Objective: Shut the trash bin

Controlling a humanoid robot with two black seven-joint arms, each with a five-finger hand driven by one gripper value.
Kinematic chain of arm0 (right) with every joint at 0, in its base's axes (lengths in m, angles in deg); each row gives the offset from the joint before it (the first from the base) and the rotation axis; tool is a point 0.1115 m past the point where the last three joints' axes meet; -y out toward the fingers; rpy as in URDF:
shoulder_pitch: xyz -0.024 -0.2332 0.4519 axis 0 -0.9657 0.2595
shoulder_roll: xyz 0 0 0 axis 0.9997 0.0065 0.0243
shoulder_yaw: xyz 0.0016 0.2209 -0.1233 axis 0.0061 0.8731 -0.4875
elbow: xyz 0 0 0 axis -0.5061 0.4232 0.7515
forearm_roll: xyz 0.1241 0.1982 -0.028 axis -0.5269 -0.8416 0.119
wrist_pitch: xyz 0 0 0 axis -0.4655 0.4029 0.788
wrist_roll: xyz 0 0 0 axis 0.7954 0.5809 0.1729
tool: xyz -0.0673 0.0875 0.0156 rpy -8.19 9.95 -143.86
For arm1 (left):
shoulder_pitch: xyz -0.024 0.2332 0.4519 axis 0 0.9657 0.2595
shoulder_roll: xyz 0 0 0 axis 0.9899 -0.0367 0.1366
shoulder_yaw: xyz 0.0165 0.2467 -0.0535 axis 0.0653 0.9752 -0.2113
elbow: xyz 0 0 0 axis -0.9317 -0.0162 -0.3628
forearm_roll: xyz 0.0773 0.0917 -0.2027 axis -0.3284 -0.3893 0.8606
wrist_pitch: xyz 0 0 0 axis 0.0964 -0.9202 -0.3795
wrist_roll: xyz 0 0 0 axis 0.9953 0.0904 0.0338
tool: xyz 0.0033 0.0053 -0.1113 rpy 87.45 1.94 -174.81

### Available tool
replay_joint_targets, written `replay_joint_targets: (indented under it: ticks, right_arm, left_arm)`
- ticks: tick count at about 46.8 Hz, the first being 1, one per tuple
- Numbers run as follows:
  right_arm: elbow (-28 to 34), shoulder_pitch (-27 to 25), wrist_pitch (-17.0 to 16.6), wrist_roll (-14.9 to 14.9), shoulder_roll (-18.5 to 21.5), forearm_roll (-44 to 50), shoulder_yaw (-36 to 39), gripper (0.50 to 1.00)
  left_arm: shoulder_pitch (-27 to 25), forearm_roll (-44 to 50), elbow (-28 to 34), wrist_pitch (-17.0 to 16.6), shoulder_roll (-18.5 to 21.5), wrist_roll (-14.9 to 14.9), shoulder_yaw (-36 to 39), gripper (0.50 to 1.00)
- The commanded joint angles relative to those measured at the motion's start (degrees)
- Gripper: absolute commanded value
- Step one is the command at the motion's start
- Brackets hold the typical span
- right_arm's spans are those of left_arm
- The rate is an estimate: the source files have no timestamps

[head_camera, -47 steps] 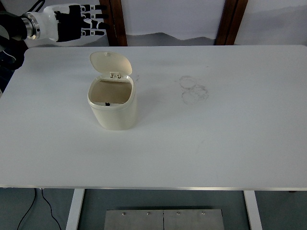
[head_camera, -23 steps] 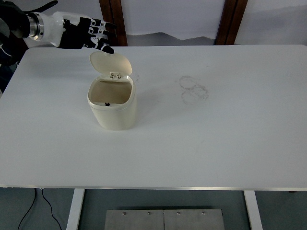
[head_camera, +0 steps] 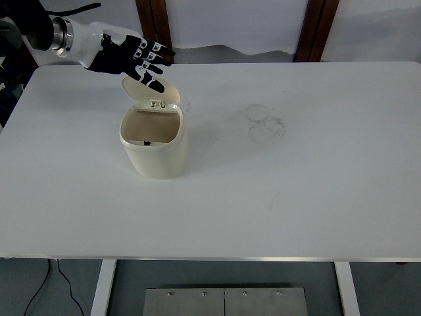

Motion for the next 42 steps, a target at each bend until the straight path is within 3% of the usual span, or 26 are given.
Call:
replay_joint_targets:
  ticks: [1,13,42]
  right_arm:
    - [0.01,0.0,0.0,-0.01,0.0,0.0,0.0,0.995]
    - [0.01,0.09,0.0,-0.01,0.0,0.0,0.0,0.995]
    - [0.01,0.09,0.0,-0.01,0.0,0.0,0.0,0.995]
  left_arm:
    - [-1.33,-0.2,0.08,0.9,-0.35,-0.48,1.55,1.0]
    - [-4.49,-0.2,1.75,2.93,-0.44,-0.74,4.1,1.0]
    - [-9.85,-0.2,8.7,2.93,0.26,-0.74,9.02,1.0]
